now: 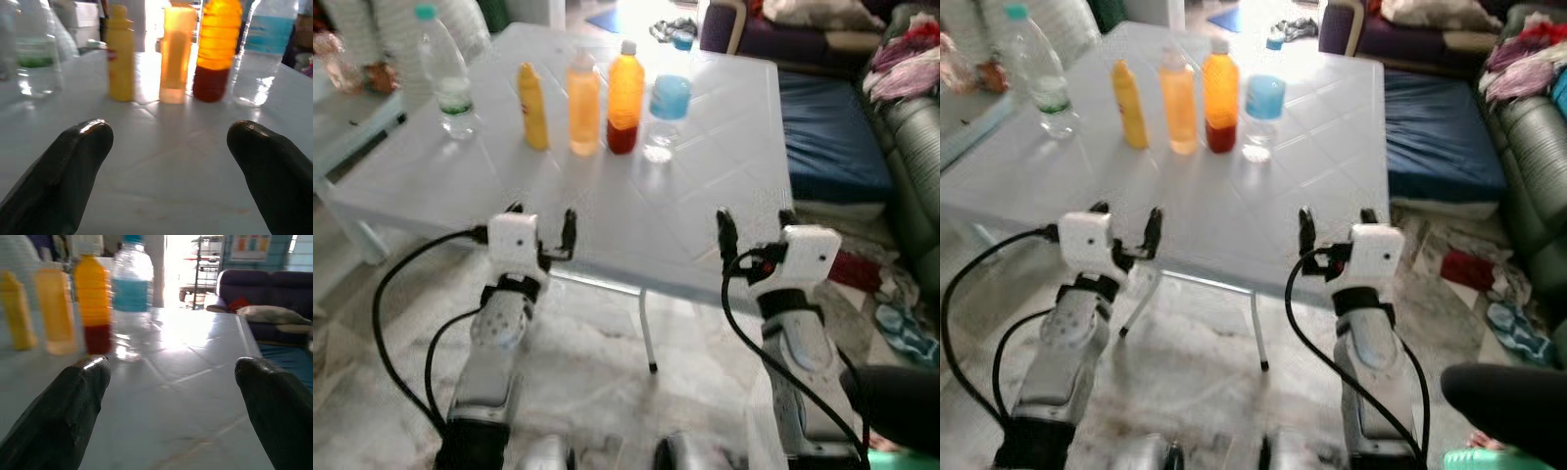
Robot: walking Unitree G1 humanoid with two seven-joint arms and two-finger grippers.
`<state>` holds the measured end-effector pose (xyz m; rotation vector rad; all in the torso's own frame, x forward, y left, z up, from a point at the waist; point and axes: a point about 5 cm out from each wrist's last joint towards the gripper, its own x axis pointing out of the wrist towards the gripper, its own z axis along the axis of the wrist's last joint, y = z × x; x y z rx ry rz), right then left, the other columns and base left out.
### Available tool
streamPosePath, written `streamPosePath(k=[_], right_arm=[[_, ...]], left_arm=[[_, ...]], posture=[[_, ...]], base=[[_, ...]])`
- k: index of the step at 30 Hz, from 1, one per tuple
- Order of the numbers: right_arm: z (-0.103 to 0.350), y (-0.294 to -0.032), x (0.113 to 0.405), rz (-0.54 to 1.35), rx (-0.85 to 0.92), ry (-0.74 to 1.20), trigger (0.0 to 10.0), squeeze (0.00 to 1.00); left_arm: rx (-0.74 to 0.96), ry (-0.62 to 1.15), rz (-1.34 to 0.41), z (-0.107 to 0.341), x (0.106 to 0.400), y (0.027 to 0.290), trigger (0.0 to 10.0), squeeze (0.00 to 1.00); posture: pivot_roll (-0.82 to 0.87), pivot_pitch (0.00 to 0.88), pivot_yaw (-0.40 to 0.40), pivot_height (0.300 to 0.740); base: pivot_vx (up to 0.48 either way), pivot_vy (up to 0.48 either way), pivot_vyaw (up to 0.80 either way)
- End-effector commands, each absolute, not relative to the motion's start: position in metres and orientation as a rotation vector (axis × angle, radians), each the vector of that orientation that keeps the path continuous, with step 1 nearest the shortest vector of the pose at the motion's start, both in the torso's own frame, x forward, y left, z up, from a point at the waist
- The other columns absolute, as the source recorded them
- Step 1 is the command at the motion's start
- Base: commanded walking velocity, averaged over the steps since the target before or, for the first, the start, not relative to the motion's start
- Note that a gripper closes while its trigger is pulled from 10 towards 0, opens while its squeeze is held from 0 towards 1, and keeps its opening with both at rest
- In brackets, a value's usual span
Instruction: Restocking fridge
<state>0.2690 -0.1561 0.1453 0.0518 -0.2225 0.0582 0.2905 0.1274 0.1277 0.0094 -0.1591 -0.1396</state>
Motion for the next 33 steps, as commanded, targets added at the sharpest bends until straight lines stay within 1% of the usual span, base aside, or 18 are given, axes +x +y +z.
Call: streamPosePath(k=[1, 6, 18, 29, 33], right_arm=[[0.142, -0.167, 0.27, 0.027, 0.05, -0.201, 10.0, 0.0], [0.141, -0.164, 0.27, 0.04, 0.064, -0.189, 10.0, 0.0], [0.14, -0.163, 0.27, 0.05, 0.058, -0.187, 10.0, 0.0], [0.143, -0.157, 0.272, 0.095, 0.054, -0.203, 10.0, 0.0], [0.149, -0.158, 0.276, 0.105, 0.043, -0.223, 10.0, 0.0]], left_arm=[[0.013, -0.177, -0.191, 0.131, 0.291, 0.112, 10.0, 0.0], [0.019, -0.168, -0.239, 0.13, 0.288, 0.105, 10.0, 0.0], [0.014, -0.162, -0.258, 0.127, 0.285, 0.101, 10.0, 0.0], [0.003, -0.169, -0.231, 0.13, 0.289, 0.107, 10.0, 0.0], [0.015, -0.187, -0.218, 0.135, 0.286, 0.111, 10.0, 0.0]], posture=[[0.07, 0.124, -0.041, 0.74], [0.07, 0.124, -0.041, 0.74], [0.08, 0.133, -0.044, 0.74], [0.08, 0.143, -0.05, 0.74], [0.08, 0.15, -0.048, 0.74]], base=[[0.45, 0.0, 0.0], [0.474, 0.0, 0.0], [0.48, 0.0, 0.0], [0.455, 0.0, 0.0], [0.247, 0.0, 0.0]])
